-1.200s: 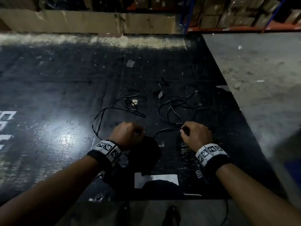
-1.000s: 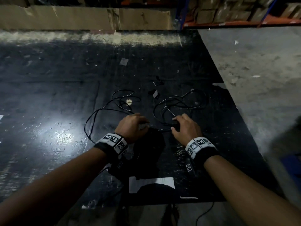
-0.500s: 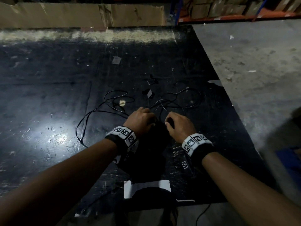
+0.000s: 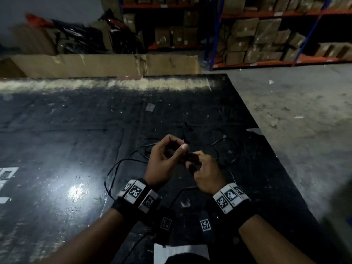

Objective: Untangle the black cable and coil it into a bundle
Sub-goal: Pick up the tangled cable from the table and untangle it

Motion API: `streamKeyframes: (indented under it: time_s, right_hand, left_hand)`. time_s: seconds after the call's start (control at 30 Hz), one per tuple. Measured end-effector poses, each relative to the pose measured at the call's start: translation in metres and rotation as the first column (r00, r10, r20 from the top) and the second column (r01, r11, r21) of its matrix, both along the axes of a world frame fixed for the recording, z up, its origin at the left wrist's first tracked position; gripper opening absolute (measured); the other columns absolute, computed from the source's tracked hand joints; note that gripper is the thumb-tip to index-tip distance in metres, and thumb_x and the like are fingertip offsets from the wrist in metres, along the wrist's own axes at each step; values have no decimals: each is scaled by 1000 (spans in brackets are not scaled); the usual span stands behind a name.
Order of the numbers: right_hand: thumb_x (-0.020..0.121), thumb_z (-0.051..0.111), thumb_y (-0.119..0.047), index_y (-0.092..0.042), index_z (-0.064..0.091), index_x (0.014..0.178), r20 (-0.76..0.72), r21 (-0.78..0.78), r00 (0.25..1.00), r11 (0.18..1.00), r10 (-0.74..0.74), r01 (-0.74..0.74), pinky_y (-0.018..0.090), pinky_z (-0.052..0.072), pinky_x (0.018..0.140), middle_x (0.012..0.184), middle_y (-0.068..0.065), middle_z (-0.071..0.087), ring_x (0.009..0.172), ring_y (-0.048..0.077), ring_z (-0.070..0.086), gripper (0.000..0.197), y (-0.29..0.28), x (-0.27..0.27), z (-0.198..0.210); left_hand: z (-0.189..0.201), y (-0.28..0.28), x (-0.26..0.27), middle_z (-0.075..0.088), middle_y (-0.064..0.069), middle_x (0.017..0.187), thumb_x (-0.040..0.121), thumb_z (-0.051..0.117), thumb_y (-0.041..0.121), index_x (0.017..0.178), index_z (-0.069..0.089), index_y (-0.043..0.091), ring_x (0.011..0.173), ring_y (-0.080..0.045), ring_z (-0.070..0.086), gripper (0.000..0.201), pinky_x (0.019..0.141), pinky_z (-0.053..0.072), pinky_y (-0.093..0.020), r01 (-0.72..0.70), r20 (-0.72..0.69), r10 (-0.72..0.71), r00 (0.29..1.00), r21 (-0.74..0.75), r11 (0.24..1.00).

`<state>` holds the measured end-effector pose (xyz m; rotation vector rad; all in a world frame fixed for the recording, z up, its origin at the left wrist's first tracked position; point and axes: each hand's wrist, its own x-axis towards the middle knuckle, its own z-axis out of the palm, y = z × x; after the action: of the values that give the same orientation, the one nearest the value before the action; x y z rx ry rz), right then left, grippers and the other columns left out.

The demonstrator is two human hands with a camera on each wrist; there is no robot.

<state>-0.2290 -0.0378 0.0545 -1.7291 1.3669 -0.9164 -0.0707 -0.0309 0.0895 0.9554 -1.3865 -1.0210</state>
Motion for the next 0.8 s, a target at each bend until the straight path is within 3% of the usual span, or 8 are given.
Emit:
streamKeyframes:
  time_s: [0.1,0.2,0.27,0.37,0.43,0.53,0.63,0.8]
  right_hand:
    - [87,63,-43,-21,81,98,113,-33,989,995,93,-90,44,58,90,101,-6,77,98,11,73,31,0,4,13]
    - [86,64,-32,-14,81,93,119,-84,982,987,146,-137,45,58,90,95,-2,80,95,12,75,26,1,3,25]
    - [82,62,-24,-11,81,94,76,-66,987,988,145,-140,46,59,88,95,0,81,95,14,75,27,1,1,29]
    - [85,59,-19,-10,81,95,104,-36,974,980,199,-196,49,58,89,95,1,81,96,18,75,26,5,2,36]
    - [93,58,-21,-9,80,97,186,-45,948,967,256,-253,49,56,94,92,1,81,96,19,75,26,12,5,39]
    - [101,55,-32,-12,80,98,239,-25,937,966,255,-256,38,55,92,76,1,80,81,13,75,32,21,6,42]
    - [102,52,-22,-17,77,107,286,-29,921,963,265,-268,21,51,78,66,11,74,67,16,69,26,27,7,47]
    - [94,56,-40,-27,81,94,431,-18,872,968,233,-250,32,49,55,58,6,69,55,30,60,28,30,15,54]
  left_hand:
    - [18,7,6,71,-18,91,101,58,7,105,61,-11,78,-29,60,19,69,47,-48,62,-89,-59,994,32,998]
    - [32,14,11,63,-42,113,104,53,18,121,67,-6,87,-36,58,33,72,42,-54,125,-87,-121,989,39,991]
    - [38,15,14,67,-34,114,105,50,19,125,67,-5,88,-41,57,36,72,43,-59,146,-81,-141,987,53,988]
    - [49,17,16,70,-28,119,108,48,19,126,70,0,93,-61,59,34,79,40,-83,173,-139,-163,977,65,983]
    - [59,17,17,72,-23,123,105,49,17,120,74,2,110,-57,64,33,90,47,-74,119,-220,-103,970,58,991]
    - [74,13,22,73,-21,124,102,48,15,114,74,-2,121,-36,68,33,100,52,-46,97,-406,-48,913,102,990]
    - [83,12,26,75,-20,121,98,57,24,112,75,2,122,-34,68,31,103,53,-46,162,-489,-80,869,127,979]
    - [88,18,29,70,-21,131,98,52,25,124,70,4,130,-36,62,38,110,48,-54,233,-473,-157,867,105,967]
